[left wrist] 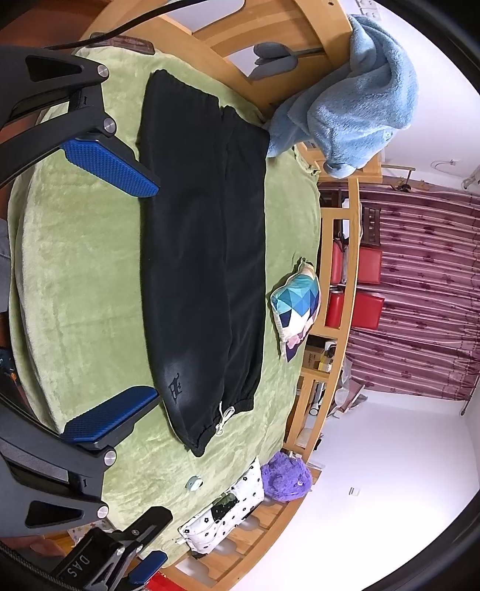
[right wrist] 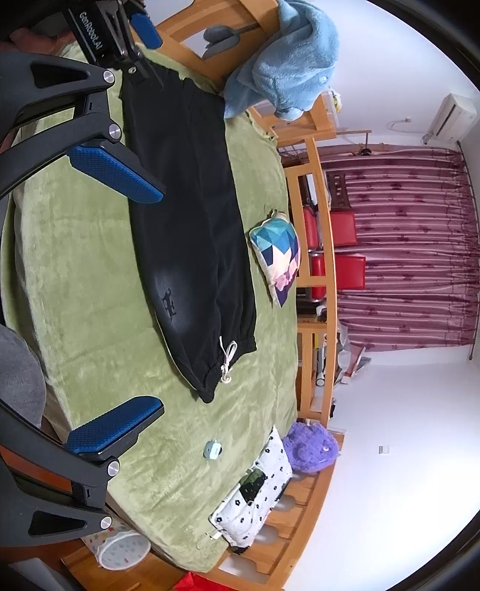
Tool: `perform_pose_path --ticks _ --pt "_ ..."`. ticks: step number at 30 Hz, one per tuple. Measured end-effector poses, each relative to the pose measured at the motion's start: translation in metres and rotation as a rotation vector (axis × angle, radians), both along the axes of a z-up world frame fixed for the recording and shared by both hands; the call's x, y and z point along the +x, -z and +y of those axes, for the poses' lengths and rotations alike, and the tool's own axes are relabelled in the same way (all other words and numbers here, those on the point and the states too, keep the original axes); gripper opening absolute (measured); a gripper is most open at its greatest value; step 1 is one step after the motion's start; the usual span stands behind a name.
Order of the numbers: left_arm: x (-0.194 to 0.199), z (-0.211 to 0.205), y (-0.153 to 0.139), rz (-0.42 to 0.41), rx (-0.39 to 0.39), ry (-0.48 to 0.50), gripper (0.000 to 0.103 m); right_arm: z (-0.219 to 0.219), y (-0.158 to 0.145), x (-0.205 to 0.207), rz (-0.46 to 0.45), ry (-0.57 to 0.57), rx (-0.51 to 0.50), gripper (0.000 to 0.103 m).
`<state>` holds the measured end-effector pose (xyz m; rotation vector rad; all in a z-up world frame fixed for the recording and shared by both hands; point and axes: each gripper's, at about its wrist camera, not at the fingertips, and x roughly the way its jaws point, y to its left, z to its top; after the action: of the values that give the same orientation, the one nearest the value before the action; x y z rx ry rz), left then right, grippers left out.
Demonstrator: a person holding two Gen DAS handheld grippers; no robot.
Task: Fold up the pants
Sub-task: 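Grasp the waistband edge of the black sweatpants with the left and right grippers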
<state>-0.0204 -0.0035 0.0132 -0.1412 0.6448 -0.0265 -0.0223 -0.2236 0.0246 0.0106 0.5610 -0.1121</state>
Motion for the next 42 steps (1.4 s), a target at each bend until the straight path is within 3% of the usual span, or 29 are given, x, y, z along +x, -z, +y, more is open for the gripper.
perform_pose_path --ticks 11,16,19,23,28,30,35,39,42 --pt "0.027 0.019 0.008 0.021 -0.002 -0.043 0.103 0.002 0.017 0.026 -0.036 0.013 -0.04 0.103" --pt "0.047 0.042 0.028 0.069 0.032 -0.061 0.1 -0.013 0.049 0.064 0.079 -0.07 0.014 0.103" --pt "0.065 0.061 0.044 0.108 0.043 -0.085 0.093 -0.031 0.071 0.094 0.177 -0.1 0.119 0.101" --pt "0.087 0.096 0.071 0.158 -0.039 -0.121 0.091 -0.052 0.102 0.126 0.227 -0.123 0.26 0.077" --pt "0.108 0.136 0.114 0.195 -0.079 -0.198 0.088 -0.072 0.136 0.17 0.279 -0.077 0.303 0.059" --pt "0.115 0.15 0.131 0.216 -0.117 -0.226 0.088 -0.083 0.157 0.192 0.327 -0.078 0.35 0.044" --pt "0.126 0.181 0.173 0.305 -0.192 -0.266 0.088 -0.116 0.198 0.231 0.395 -0.001 0.387 0.045" --pt "0.127 0.196 0.192 0.325 -0.227 -0.292 0.088 -0.143 0.221 0.253 0.406 0.054 0.484 0.055" --pt "0.129 0.205 0.21 0.344 -0.275 -0.324 0.088 -0.155 0.236 0.269 0.419 0.08 0.547 0.056"
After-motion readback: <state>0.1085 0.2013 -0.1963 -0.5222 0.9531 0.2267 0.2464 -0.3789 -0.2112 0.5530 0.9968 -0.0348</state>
